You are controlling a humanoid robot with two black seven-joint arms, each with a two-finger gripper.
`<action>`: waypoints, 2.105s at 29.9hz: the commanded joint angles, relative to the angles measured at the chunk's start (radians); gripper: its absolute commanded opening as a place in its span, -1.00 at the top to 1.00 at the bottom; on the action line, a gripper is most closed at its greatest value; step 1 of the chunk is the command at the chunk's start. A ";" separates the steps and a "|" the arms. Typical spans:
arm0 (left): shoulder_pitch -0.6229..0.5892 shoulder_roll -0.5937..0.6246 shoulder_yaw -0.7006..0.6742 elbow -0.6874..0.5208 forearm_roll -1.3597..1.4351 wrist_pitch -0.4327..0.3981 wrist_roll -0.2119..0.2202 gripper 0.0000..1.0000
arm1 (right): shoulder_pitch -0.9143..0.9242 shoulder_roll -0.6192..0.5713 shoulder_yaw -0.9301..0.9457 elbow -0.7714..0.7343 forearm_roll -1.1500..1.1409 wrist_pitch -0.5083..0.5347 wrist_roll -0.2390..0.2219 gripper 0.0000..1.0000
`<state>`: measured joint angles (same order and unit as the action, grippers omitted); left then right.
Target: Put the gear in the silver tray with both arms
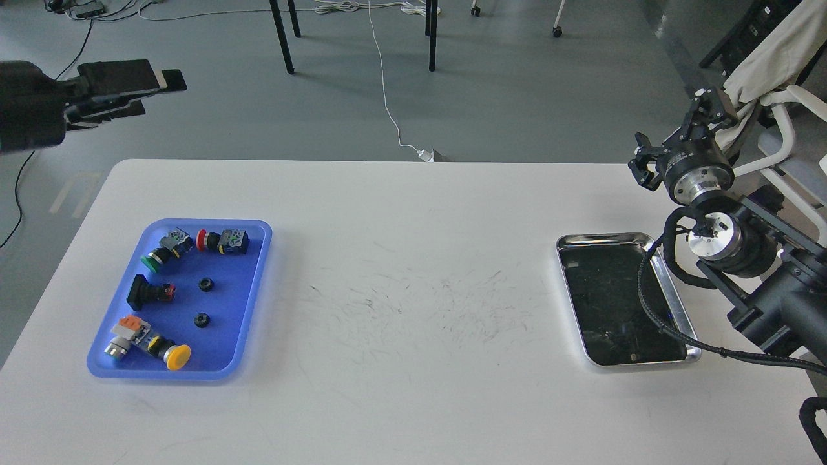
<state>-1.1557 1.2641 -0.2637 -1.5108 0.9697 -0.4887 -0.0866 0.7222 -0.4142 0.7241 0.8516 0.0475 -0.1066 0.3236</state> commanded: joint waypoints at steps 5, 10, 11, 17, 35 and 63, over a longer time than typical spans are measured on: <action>0.020 -0.008 0.024 -0.011 0.282 0.000 -0.012 -0.92 | -0.004 0.000 -0.003 0.000 -0.001 0.001 0.000 -0.98; 0.027 -0.023 0.038 -0.015 0.346 0.059 -0.012 -0.93 | -0.006 -0.002 -0.003 0.001 -0.001 0.001 0.000 -0.98; 0.028 -0.025 0.040 -0.014 0.343 0.073 -0.005 -0.93 | -0.006 -0.003 -0.005 0.001 -0.001 0.001 0.000 -0.98; 0.037 -0.019 0.044 0.006 0.343 0.065 -0.053 -0.95 | -0.010 -0.017 -0.011 0.001 -0.001 0.001 0.000 -0.98; 0.080 -0.180 0.115 0.043 0.537 0.055 -0.332 -0.96 | -0.009 -0.021 -0.014 0.009 -0.003 0.001 0.000 -0.98; 0.292 -0.344 0.153 0.345 0.899 0.211 -0.402 -0.84 | 0.023 -0.176 -0.017 0.118 -0.009 -0.001 -0.006 -0.98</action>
<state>-0.8804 0.9382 -0.1108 -1.1863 1.8364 -0.3012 -0.4888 0.7455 -0.5867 0.7071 0.9607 0.0383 -0.1063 0.3175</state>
